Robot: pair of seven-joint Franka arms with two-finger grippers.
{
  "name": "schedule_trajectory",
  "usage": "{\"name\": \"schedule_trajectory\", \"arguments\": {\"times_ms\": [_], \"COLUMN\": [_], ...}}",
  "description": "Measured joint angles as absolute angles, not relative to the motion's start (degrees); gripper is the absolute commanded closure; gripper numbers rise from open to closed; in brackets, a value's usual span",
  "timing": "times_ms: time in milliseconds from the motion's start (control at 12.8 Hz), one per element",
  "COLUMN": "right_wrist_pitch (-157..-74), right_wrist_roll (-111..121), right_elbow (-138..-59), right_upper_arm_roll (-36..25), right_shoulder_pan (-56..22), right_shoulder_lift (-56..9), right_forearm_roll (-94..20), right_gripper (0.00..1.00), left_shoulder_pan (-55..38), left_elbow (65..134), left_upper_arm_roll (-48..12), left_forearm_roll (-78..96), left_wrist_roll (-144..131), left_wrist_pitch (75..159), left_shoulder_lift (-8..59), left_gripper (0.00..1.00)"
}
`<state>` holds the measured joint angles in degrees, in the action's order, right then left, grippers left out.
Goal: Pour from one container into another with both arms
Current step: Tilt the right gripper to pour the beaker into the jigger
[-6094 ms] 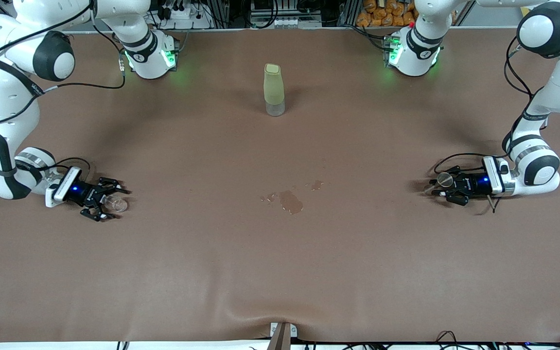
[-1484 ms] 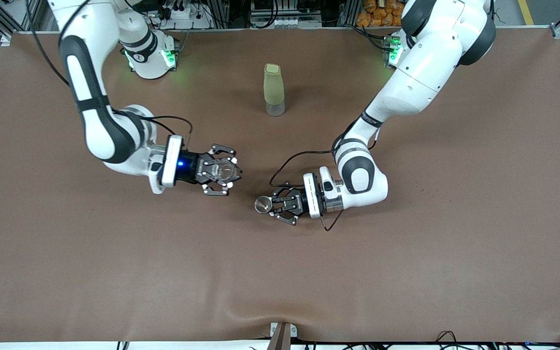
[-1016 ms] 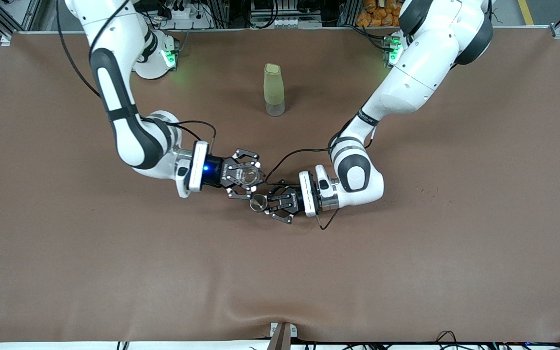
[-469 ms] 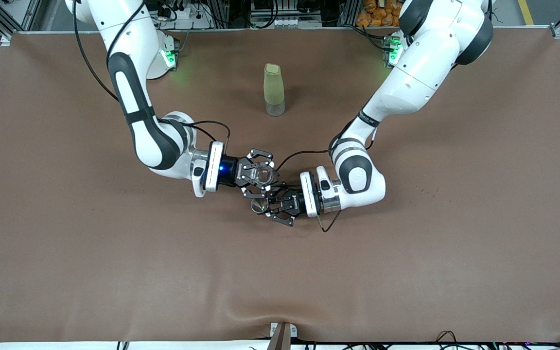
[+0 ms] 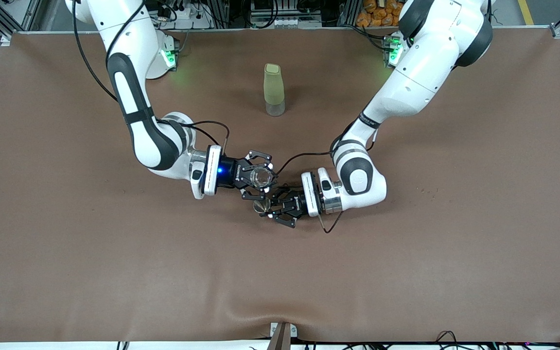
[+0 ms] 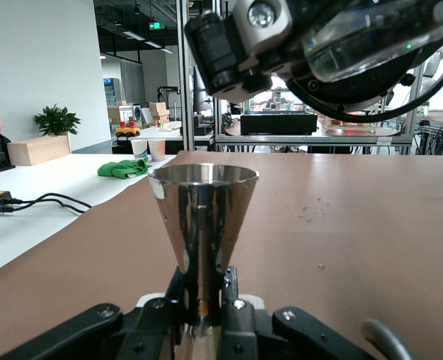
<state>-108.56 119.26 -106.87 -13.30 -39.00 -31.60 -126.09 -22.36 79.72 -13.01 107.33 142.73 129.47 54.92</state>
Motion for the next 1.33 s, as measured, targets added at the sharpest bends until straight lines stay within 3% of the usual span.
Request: {"name": "schedule_trajectory", "arguments": {"times_ms": [1328], "right_wrist_pitch": [-108.5], "right_wrist_roll": [95.9], "right_elbow": [-107.1], "right_upper_arm_roll": [-13.3], "right_shoulder_pan": [-39.0], "right_shoulder_lift": [-31.9], "right_forearm_roll": [-126.1], "right_gripper": [1.00], "left_shoulder_pan": [-22.3], "left_elbow": [79.6], "left_upper_arm_roll": [-12.7], "left_forearm_roll": [107.3], "left_wrist_roll": [144.4], "left_wrist_pitch": [129.5], "left_shoulder_lift": [55.0], "left_gripper": [1.00]}}
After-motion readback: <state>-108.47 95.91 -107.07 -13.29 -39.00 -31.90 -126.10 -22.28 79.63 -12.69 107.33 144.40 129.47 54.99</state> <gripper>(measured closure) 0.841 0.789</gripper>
